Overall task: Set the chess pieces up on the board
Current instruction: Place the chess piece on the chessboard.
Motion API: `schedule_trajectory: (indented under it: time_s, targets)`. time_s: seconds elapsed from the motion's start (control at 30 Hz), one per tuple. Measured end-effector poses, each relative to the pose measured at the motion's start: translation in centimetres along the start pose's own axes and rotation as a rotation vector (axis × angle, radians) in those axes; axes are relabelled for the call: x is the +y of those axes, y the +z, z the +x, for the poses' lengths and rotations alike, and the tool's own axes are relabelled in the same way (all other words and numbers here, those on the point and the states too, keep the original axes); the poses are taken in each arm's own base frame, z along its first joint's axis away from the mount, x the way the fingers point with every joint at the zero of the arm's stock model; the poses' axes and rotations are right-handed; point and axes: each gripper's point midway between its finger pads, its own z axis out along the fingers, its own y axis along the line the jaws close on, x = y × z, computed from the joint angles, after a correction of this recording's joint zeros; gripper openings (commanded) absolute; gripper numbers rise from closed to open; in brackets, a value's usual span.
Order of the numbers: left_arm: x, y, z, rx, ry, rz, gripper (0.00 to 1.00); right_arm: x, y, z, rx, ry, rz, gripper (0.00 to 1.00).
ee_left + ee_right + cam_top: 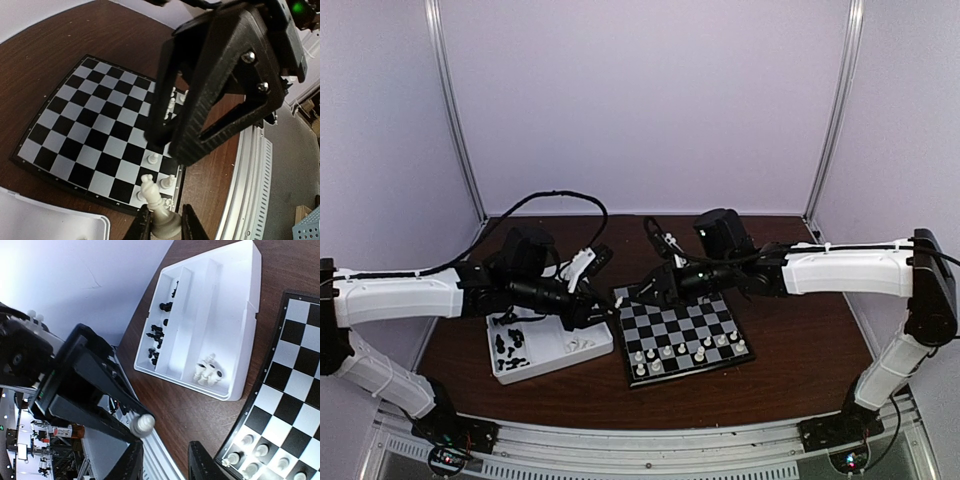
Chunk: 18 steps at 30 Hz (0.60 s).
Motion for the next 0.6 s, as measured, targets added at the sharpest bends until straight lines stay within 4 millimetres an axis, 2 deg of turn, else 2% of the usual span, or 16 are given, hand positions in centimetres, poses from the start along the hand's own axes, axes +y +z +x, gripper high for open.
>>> schedule_trajectory:
  time_s: [0.17,0.5,0.6]
  targets:
    - [-1.9,0.6,0.0,0.014,0.06,0.133,0.1,1.2,0.7,-0.8,-0.007,0.042,-0.071,0.36]
    - [-2.7,0.9,-0.7,-0.016,0.085,0.185,0.12,1.4,1.3,-0.1,0.05,0.065,-0.104,0.34]
    - [-2.8,0.9,-0.8,-0.02,0.088,0.188,0.12,1.6,1.3,0.1,0.063,0.066,-0.115,0.37]
